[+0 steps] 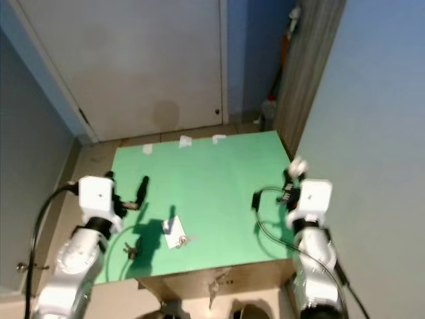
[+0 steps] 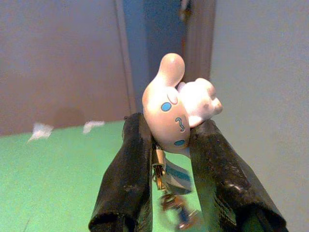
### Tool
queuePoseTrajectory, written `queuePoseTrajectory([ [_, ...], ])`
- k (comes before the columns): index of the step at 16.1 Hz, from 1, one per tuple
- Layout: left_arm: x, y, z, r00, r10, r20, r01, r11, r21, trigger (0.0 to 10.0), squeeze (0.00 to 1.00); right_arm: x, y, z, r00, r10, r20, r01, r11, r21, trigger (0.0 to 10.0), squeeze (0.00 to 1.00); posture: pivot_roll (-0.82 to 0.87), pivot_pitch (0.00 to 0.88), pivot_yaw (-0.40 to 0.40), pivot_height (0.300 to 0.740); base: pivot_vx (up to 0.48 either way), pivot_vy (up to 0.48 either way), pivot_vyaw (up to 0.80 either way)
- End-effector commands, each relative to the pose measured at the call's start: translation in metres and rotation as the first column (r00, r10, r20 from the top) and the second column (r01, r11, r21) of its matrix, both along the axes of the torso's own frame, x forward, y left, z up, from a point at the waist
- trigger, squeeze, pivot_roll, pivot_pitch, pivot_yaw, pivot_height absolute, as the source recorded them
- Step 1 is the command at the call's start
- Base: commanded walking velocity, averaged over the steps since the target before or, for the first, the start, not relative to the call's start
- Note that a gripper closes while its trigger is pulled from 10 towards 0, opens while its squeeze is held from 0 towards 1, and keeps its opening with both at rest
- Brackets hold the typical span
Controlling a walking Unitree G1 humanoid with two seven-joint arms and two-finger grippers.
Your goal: Hang keys on a hook
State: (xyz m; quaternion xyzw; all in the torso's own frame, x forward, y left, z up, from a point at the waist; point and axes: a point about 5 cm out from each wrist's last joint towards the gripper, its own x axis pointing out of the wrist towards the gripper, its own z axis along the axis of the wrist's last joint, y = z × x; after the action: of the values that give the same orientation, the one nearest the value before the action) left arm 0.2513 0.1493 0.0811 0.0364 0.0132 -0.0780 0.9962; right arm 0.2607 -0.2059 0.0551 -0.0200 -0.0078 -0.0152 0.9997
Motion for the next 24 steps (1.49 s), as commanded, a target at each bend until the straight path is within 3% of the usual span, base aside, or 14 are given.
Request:
queuePoseTrajectory([
  [1,-0.007,0.001,0.003,0.998,-0.010,0.056,0.006,0.997,0.071,10.0,0.00,-0.003,0.008,0.007,0.998,0.037,0.050,-0.037,0.999,-0.004,0.0,0.00,-0.20,0.000,0.108,0.740,0.000,0.000,0.00],
  [2,-0.016,-0.002,0.001,0.996,-0.057,0.067,0.049,0.991,0.124,10.0,0.00,-0.010,0.010,0.004,0.998,0.044,0.043,-0.045,0.999,0.015,0.0,0.00,-0.20,0.000,0.113,0.740,0.000,0.000,0.00],
  [4,-0.023,-0.003,-0.006,0.997,-0.065,0.030,0.061,0.993,0.103,10.0,0.00,-0.016,0.019,0.000,0.996,0.085,0.026,-0.085,0.996,0.024,0.0,0.00,-0.20,0.000,0.115,0.740,0.000,0.000,0.00],
  [6,-0.010,-0.005,-0.003,1.000,-0.020,0.010,0.020,1.000,0.018,10.0,0.00,-0.007,0.027,0.003,0.994,0.108,0.022,-0.109,0.993,0.053,0.0,0.00,-0.20,0.000,0.116,0.740,0.000,0.000,0.00],
  [9,0.002,-0.009,-0.001,1.000,-0.016,-0.004,0.016,1.000,0.016,10.0,0.00,0.000,0.029,0.007,0.994,0.110,0.019,-0.111,0.991,0.076,0.0,0.00,-0.20,0.000,0.120,0.740,0.000,0.000,0.00],
  [15,0.010,-0.013,0.003,1.000,-0.031,-0.002,0.031,0.999,0.023,10.0,0.00,0.001,0.031,0.005,0.992,0.127,0.001,-0.126,0.988,0.091,0.0,0.00,-0.21,0.000,0.126,0.740,0.000,0.000,0.00],
  [24,0.014,-0.016,0.003,0.999,-0.036,-0.008,0.036,0.999,0.019,10.0,0.00,0.002,0.031,0.001,0.991,0.135,-0.024,-0.132,0.986,0.097,0.0,0.00,-0.21,0.000,0.126,0.740,-0.265,0.000,0.00],
])
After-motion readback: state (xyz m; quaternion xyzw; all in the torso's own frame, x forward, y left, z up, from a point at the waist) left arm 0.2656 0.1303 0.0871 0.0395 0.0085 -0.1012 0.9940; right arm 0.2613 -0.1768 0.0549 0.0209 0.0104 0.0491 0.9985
